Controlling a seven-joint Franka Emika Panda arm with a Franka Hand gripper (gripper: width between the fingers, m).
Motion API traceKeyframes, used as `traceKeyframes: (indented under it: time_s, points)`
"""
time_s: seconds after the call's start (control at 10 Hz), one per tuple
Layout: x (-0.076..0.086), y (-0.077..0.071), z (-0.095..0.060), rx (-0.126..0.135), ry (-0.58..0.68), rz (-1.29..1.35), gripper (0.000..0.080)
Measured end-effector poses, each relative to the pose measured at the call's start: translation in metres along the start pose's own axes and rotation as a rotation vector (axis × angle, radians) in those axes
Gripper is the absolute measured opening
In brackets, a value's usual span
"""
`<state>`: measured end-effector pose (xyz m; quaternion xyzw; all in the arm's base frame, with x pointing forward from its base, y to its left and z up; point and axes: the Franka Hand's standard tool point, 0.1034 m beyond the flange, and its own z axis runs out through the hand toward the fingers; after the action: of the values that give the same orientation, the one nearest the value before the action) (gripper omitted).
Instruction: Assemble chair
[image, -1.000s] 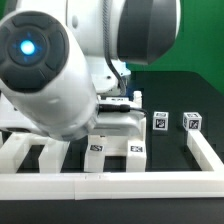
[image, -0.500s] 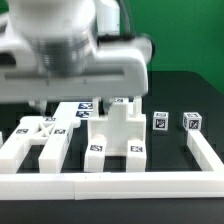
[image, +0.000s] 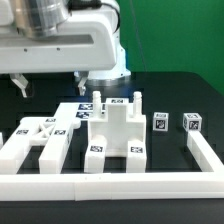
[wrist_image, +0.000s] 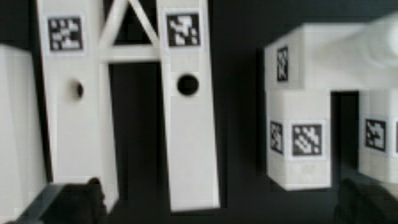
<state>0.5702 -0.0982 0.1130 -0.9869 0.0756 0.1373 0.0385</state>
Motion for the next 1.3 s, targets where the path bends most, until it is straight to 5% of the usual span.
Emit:
traceKeyframes:
  time_s: [0.3, 0.6, 1.1, 1.3]
  points:
    - [0.003, 0.001, 0.003, -0.005, -0.002, -0.004, 0.0649]
    - [0.027, 0.015, 0.03, -0.038, 0.149, -0.031, 0.0649]
    - [0.023, 0.013, 0.066, -0.047, 0.157, -0.023, 0.0649]
    - [0.022, 0.012, 0.069, -0.048, 0.154, -0.023, 0.0649]
